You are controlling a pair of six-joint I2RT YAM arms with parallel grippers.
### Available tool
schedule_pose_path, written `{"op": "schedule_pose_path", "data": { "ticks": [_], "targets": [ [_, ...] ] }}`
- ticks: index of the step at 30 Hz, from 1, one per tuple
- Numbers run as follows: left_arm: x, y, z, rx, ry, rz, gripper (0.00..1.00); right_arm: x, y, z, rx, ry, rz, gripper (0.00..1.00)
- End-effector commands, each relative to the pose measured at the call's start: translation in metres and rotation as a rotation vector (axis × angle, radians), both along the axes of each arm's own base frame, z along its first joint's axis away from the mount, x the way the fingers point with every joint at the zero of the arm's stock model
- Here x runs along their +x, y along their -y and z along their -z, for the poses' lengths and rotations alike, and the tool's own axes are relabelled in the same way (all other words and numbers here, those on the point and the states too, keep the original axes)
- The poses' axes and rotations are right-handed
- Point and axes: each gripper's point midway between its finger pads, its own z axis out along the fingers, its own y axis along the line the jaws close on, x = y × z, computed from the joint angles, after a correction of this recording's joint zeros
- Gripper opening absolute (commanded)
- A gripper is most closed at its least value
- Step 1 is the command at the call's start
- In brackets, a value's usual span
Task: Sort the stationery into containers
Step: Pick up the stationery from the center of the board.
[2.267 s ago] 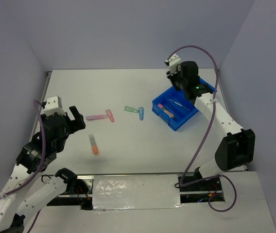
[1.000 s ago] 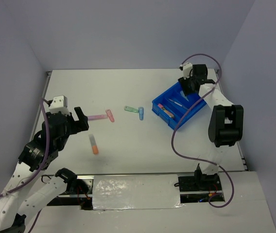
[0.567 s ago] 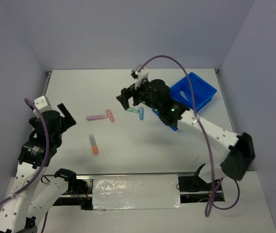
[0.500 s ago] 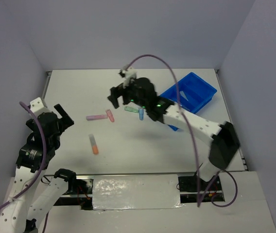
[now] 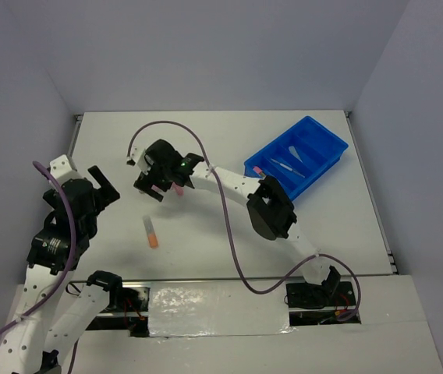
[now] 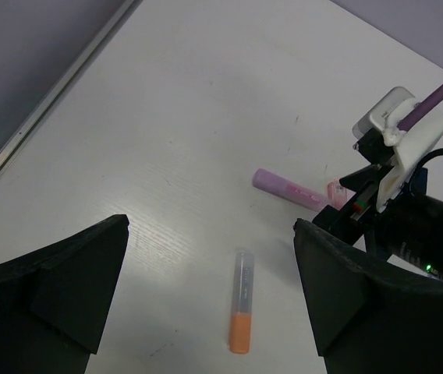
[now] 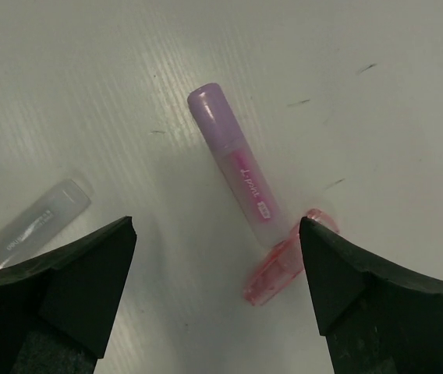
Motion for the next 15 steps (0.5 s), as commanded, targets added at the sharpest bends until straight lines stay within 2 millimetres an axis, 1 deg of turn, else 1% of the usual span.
{"op": "schedule_pose_path", "data": {
  "ticks": [1, 2, 3, 4, 5, 6, 10, 12, 13, 15],
  "targets": [
    [0.008, 0.005, -0.006, -0.005, 0.031, 0.038, 0.99, 0.009, 0.007, -0.006, -0.056, 0.044, -0.143, 0.92],
    [0.009, 0.006, -0.006, -0.006, 0.033, 0.039, 0.99, 0.008, 0.006, 0.001, -0.059, 0.031, -0.165, 0.91],
    [0.010, 0.007, -0.006, -0.009, 0.031, 0.048, 0.99, 0.007, 0.004, 0.004, -0.056, 0.018, -0.181, 0.90],
    [0.010, 0.008, -0.005, -0.007, 0.029, 0.054, 0.99, 0.008, 0.003, 0.002, -0.043, 0.008, -0.191, 0.89],
    [0.011, 0.009, -0.005, -0.008, 0.027, 0.060, 0.99, 0.004, 0.000, 0.011, -0.036, -0.025, -0.216, 0.88],
    [0.011, 0.010, -0.004, -0.009, 0.024, 0.063, 0.99, 0.004, -0.002, 0.012, -0.031, -0.033, -0.223, 0.87],
    [0.013, 0.013, -0.003, -0.008, 0.018, 0.081, 0.99, 0.014, -0.005, 0.025, -0.048, -0.034, -0.217, 0.88],
    [0.014, 0.014, -0.004, -0.011, 0.019, 0.089, 0.99, 0.019, -0.002, 0.033, -0.062, -0.045, -0.203, 0.88],
    [0.014, 0.016, -0.003, -0.015, 0.018, 0.099, 0.99, 0.026, 0.000, 0.036, -0.062, -0.047, -0.187, 0.89],
    [0.016, 0.018, -0.003, -0.019, 0.022, 0.116, 0.99, 0.029, 0.002, 0.041, -0.062, -0.061, -0.172, 0.89]
  ]
}}
